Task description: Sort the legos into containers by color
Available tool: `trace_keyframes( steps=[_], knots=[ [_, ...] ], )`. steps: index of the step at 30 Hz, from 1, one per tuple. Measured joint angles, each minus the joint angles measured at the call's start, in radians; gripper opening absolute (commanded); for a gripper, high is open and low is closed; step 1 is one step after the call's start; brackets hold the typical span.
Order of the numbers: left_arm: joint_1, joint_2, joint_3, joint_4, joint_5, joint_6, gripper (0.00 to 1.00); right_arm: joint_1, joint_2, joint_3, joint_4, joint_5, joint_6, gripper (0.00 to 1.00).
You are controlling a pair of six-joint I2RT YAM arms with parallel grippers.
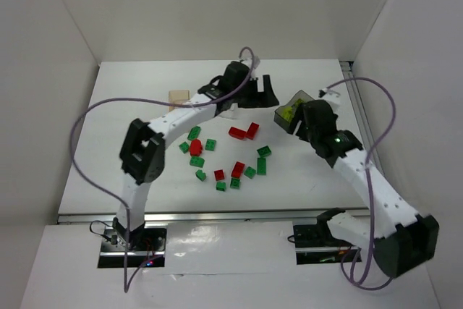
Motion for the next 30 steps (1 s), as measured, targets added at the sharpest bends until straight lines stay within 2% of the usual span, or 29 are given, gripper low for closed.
trace_keyframes(
  steps=[3, 7, 13, 18, 23, 24, 30],
  knots=[
    [0.032, -0.252, -0.204, -0.051, -0.128, 0.033, 0.98, 0.059, 0.185, 0.001, 0.069, -0.111, -0.013, 0.83],
    [0.1, -0.482, -0.351, -0.126, -0.274, 0.042, 0.95, 0.143, 0.353, 0.0, 0.15, -0.187, 0.003, 0.83],
    [0.327, -0.736, -0.567, -0.223, -0.369, 0.05, 0.95, 0.163, 0.587, 0.093, 0.254, -0.202, 0.079, 0.81],
    [0.424, -0.823, -0.61, -0.26, -0.357, 0.067, 0.95, 0.163, 0.742, 0.195, 0.307, -0.19, 0.131, 0.79],
    [0.46, -0.85, -0.642, -0.268, -0.314, 0.078, 0.95, 0.163, 0.856, 0.318, 0.32, -0.15, 0.163, 0.77],
    [0.466, -0.852, -0.649, -0.27, -0.306, 0.078, 0.95, 0.163, 0.876, 0.335, 0.322, -0.142, 0.168, 0.73],
    [0.489, -0.871, -0.692, -0.278, -0.269, 0.096, 0.95, 0.163, 0.948, 0.355, 0.307, -0.093, 0.195, 0.68]
  ],
)
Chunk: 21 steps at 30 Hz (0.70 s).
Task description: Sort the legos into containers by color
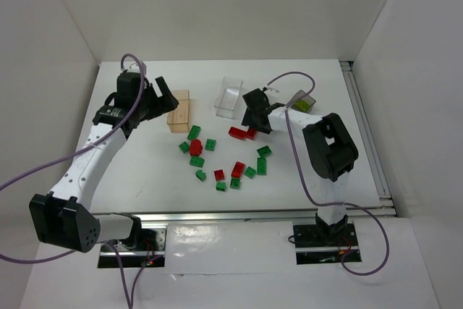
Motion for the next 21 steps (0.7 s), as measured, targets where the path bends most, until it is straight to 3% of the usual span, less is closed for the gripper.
trace_keyframes(
  steps=[4, 11, 21],
  knots=[
    [0.012, -0.015, -0.018, -0.004, 0.014, 0.004, 0.95, 0.003, 0.017, 0.0, -0.013, 0.023, 0.008, 0.59],
    [0.025, -0.018, -0.026, -0.004, 0.028, 0.005, 0.95, 0.006, 0.018, 0.002, -0.013, 0.031, 0.017, 0.27],
    [0.044, -0.01, -0.035, -0.024, 0.017, 0.005, 0.95, 0.038, 0.013, 0.125, -0.012, 0.056, -0.065, 0.26]
  ],
)
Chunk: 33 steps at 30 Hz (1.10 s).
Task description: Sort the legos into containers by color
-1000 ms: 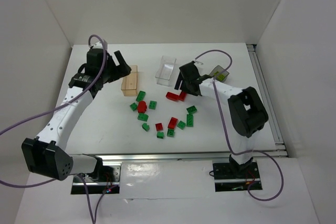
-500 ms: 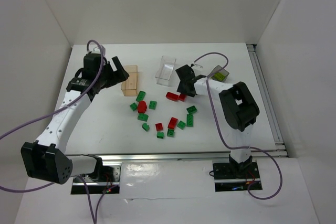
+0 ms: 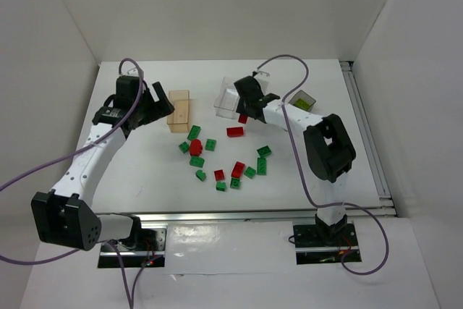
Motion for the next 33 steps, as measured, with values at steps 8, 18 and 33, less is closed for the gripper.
trace_keyframes(
  steps=[8, 18, 33],
  knots=[
    [-0.043, 0.05, -0.036, -0.07, -0.031, 0.0, 0.95, 0.023, 0.06, 0.26, 0.029, 0.002, -0.07, 0.3],
    [-0.15, 0.114, -0.066, -0.097, -0.036, 0.003, 0.95, 0.023, 0.23, 0.418, 0.033, 0.0, -0.147, 0.64],
    [-0.163, 0.132, -0.065, -0.117, -0.105, 0.003, 0.95, 0.043, -0.077, -0.109, 0.066, -0.2, -0.208, 1.0]
  ],
)
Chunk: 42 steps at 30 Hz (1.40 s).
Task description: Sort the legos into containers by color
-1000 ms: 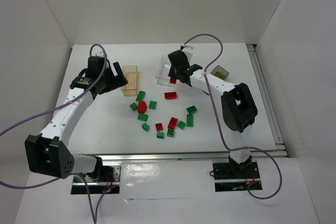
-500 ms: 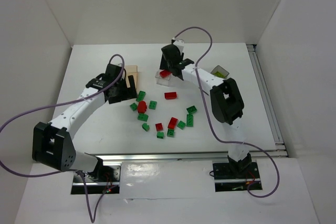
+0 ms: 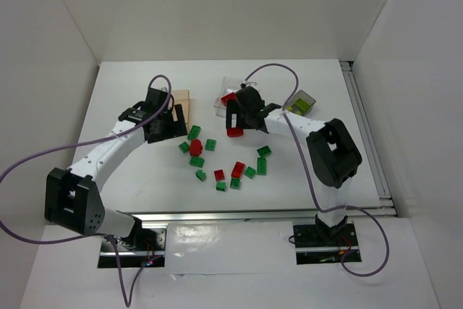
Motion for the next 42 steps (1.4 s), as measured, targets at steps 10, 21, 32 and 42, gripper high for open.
trace_keyframes(
  steps=[10, 21, 32, 42],
  knots=[
    [0.001, -0.017, 0.0, -0.006, -0.006, 0.0, 0.95, 0.016, 0.117, 0.069, 0.014, -0.052, -0.047, 0.96],
    [0.001, -0.023, 0.0, -0.008, -0.013, 0.0, 0.95, 0.051, 0.175, 0.101, 0.002, 0.019, -0.055, 0.61],
    [0.0, -0.023, 0.0, -0.01, -0.016, 0.0, 0.95, 0.041, 0.084, 0.277, -0.034, 0.141, -0.082, 0.62],
    [-0.051, -0.009, -0.001, -0.01, -0.008, 0.009, 0.95, -0.029, 0.347, 0.658, -0.04, 0.159, -0.114, 0.89]
  ],
)
